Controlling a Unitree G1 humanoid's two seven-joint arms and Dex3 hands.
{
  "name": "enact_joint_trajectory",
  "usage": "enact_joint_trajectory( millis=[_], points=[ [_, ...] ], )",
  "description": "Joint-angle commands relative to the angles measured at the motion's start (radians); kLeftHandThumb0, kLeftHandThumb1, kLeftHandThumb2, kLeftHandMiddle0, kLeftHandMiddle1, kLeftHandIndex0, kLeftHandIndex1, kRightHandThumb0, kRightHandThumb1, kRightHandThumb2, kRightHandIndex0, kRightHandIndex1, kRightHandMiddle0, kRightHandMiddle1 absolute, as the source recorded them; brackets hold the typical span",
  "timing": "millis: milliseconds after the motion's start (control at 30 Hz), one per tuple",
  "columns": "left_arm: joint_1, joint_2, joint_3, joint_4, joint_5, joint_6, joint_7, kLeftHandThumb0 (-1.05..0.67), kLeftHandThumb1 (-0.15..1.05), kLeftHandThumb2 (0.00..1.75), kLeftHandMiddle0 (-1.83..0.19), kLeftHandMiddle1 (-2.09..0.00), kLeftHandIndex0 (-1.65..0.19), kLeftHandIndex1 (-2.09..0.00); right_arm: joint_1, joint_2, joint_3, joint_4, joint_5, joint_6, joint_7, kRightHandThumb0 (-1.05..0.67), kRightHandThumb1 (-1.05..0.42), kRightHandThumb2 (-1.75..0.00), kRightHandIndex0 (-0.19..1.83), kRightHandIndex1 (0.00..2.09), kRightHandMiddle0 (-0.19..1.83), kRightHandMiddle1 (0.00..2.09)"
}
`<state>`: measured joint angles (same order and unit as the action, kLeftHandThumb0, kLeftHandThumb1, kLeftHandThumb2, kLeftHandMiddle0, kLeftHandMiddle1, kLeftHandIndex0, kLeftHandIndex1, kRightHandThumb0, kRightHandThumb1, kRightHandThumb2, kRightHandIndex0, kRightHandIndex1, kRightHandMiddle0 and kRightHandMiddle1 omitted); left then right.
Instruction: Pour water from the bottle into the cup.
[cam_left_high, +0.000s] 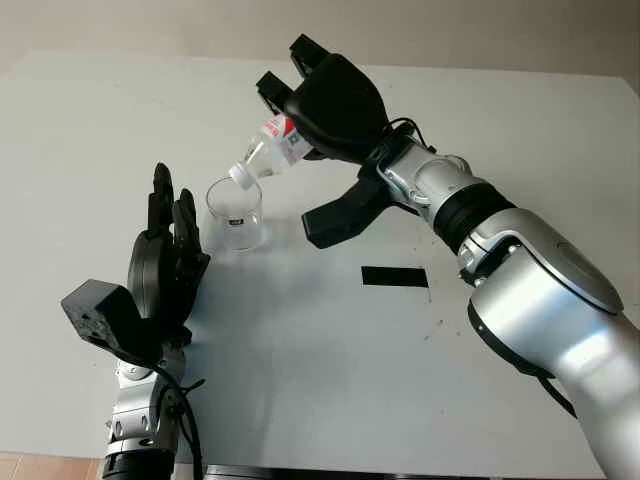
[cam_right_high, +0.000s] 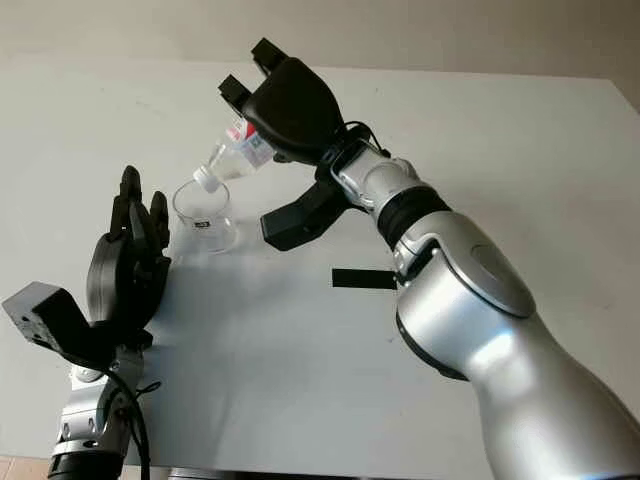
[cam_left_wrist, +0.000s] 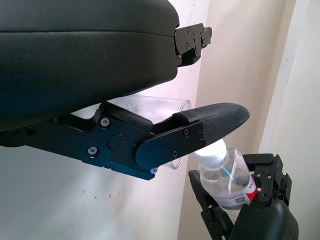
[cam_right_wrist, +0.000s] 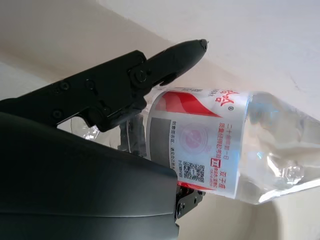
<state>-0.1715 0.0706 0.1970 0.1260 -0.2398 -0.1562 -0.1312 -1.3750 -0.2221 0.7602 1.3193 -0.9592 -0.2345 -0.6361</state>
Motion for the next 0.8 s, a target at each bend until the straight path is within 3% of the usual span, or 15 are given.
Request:
enact_joint_trajectory(
  millis=[0,33,100,167,233,300,433,567,767],
  points=[
    [0.001,0.0,-0.001,0.001,0.002,-0.011,-0.004,-0.76,1.05,0.74,0.11,-0.05,0.16,-0.05,-0.008,0.004,-0.102,-0.014,0.104,-0.028,0.05,-0.32,-1.01,-0.05,1.05,2.09,0.25,1.71],
    [0.001,0.0,-0.001,-0.001,0.002,-0.009,-0.003,-0.76,1.05,0.74,0.11,-0.05,0.16,-0.05,-0.002,0.004,-0.142,-0.019,0.151,-0.042,0.075,-0.25,-1.03,-0.09,1.03,2.09,0.13,1.94],
    [0.003,0.0,-0.001,-0.003,0.0,-0.008,-0.004,-0.76,1.05,0.74,0.11,-0.05,0.16,-0.05,0.013,0.004,-0.229,-0.032,0.252,-0.069,0.129,-0.19,-1.04,-0.17,1.04,2.09,0.13,2.05],
    [0.005,0.001,-0.001,-0.005,0.0,-0.008,-0.004,-0.76,1.05,0.74,0.11,-0.05,0.16,-0.05,0.029,0.007,-0.316,-0.045,0.354,-0.09,0.179,-0.16,-1.0,-0.31,1.16,2.09,0.48,2.09],
    [0.005,0.004,-0.001,-0.005,0.001,-0.007,-0.007,-0.76,1.05,0.74,0.11,-0.05,0.17,-0.05,0.047,0.013,-0.399,-0.064,0.45,-0.094,0.236,-0.2,-0.95,-0.39,1.28,2.09,1.04,2.09],
    [0.004,0.005,0.0,-0.006,0.004,-0.002,-0.002,-0.76,1.05,0.75,0.11,-0.05,0.17,-0.05,0.068,0.013,-0.451,-0.086,0.511,-0.108,0.27,-0.21,-0.93,-0.38,1.32,2.09,1.22,2.09],
    [-0.001,0.01,-0.001,-0.004,0.005,0.0,-0.007,-0.77,1.05,0.74,0.1,-0.05,0.16,-0.06,0.142,0.019,-0.58,-0.162,0.67,-0.092,0.399,-0.21,-0.96,-0.33,1.26,2.09,1.24,2.09],
    [-0.005,0.017,0.0,0.0,-0.002,0.004,-0.022,-0.77,1.05,0.74,0.11,-0.05,0.17,-0.05,0.253,-0.002,-0.628,-0.268,0.722,-0.126,0.442,-0.21,-0.99,-0.27,1.14,2.09,1.17,2.09],
    [-0.008,0.021,-0.003,-0.007,-0.003,0.018,-0.028,-0.77,1.05,0.76,0.12,-0.05,0.18,-0.05,0.483,-0.02,-0.713,-0.553,0.856,-0.059,0.622,-0.21,-1.05,-0.2,1.09,2.09,1.1,2.09]
  ],
)
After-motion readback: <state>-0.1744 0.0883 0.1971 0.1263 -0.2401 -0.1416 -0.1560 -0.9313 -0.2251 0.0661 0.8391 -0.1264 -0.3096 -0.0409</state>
